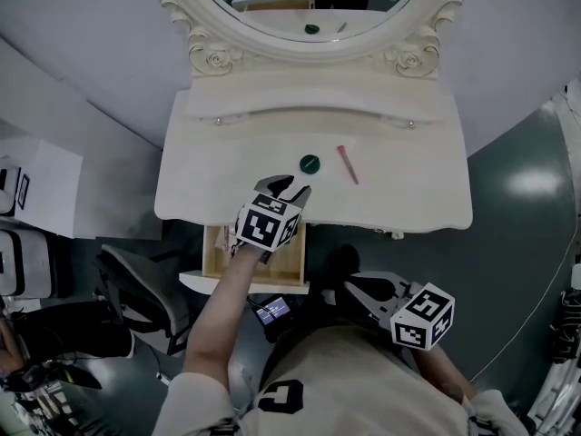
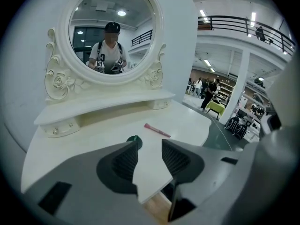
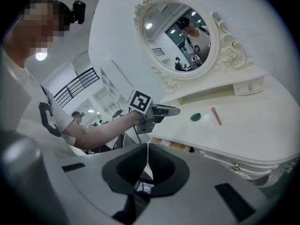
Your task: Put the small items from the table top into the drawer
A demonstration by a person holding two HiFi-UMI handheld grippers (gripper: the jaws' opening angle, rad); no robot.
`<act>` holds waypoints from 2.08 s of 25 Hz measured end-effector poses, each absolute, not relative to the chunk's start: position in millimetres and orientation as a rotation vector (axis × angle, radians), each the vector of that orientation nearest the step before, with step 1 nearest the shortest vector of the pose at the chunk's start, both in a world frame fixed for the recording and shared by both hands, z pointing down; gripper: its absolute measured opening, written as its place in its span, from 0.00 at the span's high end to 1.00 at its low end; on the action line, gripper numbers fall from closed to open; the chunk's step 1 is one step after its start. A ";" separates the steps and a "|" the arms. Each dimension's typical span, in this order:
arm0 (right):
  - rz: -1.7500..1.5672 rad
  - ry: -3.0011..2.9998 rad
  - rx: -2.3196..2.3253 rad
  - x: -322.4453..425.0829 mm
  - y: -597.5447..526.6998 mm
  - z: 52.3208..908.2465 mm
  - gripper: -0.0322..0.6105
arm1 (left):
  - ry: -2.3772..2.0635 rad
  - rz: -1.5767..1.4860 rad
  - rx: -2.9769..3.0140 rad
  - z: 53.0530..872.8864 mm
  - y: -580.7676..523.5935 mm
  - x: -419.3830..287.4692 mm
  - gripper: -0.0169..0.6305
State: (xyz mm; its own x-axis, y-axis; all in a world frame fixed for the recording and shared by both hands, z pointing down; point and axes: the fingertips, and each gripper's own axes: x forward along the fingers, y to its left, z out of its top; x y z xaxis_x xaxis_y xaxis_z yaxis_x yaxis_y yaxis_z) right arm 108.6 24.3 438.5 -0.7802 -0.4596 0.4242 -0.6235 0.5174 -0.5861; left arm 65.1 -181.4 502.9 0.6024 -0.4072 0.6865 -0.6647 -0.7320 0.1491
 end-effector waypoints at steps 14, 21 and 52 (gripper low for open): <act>1.212 -2.533 0.934 128.0 21.7 451.6 0.90 | -0.915 0.981 2.365 552.2 -215.5 85.9 0.66; 1.245 -2.521 0.961 139.6 19.9 457.4 0.90 | -0.927 1.020 2.342 565.6 -229.2 90.4 0.66; 1.308 -2.495 0.958 149.8 20.9 463.6 0.90 | -0.935 1.126 2.273 611.9 -253.0 89.9 0.72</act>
State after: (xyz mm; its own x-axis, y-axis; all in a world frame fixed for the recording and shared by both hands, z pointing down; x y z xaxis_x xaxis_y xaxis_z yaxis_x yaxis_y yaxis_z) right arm 149.8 20.9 463.6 -0.7802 -0.4639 0.4197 -0.6091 0.4103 -0.6787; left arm 89.9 -253.0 611.9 0.4412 -0.3777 0.8141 -0.7309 -0.6776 0.0818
